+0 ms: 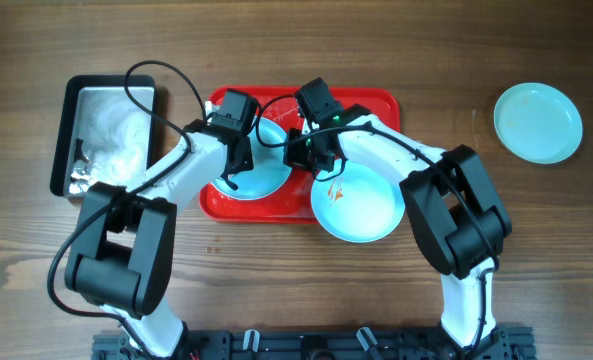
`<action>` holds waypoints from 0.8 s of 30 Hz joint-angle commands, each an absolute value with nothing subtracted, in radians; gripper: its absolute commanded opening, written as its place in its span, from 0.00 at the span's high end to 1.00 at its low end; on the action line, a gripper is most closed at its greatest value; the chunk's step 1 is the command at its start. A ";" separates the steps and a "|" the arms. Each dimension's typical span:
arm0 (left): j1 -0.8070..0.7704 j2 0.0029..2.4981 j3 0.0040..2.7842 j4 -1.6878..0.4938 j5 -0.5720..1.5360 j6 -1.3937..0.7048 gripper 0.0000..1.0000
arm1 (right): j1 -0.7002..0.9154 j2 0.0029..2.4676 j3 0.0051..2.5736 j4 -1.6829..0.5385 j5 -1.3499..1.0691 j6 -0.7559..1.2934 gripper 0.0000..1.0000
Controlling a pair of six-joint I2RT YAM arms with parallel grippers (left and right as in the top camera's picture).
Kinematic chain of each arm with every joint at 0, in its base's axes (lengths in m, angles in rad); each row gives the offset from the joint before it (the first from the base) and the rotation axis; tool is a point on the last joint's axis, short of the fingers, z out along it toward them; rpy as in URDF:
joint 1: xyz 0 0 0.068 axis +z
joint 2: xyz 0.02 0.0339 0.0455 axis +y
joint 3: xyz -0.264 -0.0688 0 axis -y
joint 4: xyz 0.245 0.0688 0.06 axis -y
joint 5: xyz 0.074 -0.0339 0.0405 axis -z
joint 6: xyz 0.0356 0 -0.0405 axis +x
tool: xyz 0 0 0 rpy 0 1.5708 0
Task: Clean dirty plates on tray and stack at the side
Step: 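Scrub the held plate with the sponge in the left gripper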
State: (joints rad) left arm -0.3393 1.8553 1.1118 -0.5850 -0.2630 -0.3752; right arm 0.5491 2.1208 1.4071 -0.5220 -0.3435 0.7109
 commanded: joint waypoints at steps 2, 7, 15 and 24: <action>-0.351 1.925 1.096 -0.643 -0.396 -0.424 0.96 | 0.538 2.164 1.394 -0.532 -0.293 0.717 0.96; -0.404 1.924 1.096 -0.727 -0.656 -0.548 0.96 | 0.538 2.164 1.394 -0.528 -0.294 0.717 0.96; -0.455 1.861 1.153 -0.719 -0.279 -0.458 0.96 | 0.538 2.164 1.394 -0.532 -0.297 0.715 0.96; -0.366 1.875 1.079 -0.595 -0.083 -0.441 0.96 | 0.538 2.164 1.394 -0.532 -0.301 0.710 0.96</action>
State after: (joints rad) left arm -0.3771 1.8500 1.1355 -0.6624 -0.1883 -0.4603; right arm 0.5419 2.1208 1.4071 -0.5232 -0.3397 0.7105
